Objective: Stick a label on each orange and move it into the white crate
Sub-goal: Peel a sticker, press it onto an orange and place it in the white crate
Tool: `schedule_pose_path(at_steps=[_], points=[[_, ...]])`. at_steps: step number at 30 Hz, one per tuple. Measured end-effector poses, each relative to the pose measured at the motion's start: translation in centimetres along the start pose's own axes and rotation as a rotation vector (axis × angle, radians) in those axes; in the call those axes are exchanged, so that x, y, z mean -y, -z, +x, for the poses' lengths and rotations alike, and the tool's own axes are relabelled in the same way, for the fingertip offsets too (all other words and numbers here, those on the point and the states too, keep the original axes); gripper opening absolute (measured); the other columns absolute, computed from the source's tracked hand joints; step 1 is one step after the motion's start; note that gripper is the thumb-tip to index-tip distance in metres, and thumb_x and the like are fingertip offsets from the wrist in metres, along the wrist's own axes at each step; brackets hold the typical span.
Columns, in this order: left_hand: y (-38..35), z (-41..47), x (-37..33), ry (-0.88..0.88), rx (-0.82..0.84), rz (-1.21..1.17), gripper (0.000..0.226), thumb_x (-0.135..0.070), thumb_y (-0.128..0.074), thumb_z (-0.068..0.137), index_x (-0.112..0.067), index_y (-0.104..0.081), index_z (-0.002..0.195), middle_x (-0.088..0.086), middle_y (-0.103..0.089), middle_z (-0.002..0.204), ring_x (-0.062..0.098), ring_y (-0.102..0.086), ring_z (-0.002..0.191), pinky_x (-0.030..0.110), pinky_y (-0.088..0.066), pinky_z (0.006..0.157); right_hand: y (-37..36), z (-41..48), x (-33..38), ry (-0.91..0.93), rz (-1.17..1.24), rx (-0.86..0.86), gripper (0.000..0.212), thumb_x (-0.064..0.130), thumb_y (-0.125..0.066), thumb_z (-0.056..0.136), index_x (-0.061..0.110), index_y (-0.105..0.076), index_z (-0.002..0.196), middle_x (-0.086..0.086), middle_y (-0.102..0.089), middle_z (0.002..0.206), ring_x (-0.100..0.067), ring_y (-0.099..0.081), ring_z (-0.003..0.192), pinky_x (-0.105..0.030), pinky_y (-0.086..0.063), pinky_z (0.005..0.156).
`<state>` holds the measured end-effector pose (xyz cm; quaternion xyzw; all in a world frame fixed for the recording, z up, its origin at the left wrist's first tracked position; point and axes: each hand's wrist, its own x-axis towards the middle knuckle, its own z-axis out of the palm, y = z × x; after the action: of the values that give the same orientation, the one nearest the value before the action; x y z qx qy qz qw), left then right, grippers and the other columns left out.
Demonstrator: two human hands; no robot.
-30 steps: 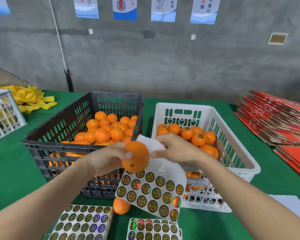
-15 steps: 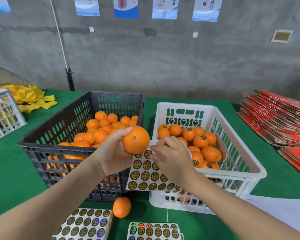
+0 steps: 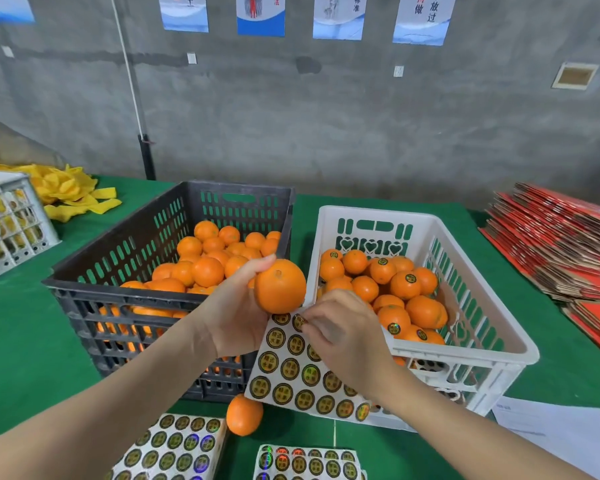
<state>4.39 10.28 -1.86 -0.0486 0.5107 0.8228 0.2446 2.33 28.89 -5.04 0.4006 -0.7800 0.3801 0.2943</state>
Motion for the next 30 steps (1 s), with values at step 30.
schedule_pose_path(at_steps=[30], points=[[-1.4,-0.9,3.5,-0.236,-0.094,0.262,0.054,-0.039,-0.053,0.082,0.002,-0.062,0.115,0.020,-0.068,0.114,0.031,-0.066,0.106,0.035,-0.056,0.089,3.7,2.5,1.0,-0.473,0.824,0.175,0.048,0.017,-0.076,0.071,0.023,-0.055,0.113,-0.003,-0.061,0.112,-0.017,-0.058,0.109,-0.031,-0.051,0.091]])
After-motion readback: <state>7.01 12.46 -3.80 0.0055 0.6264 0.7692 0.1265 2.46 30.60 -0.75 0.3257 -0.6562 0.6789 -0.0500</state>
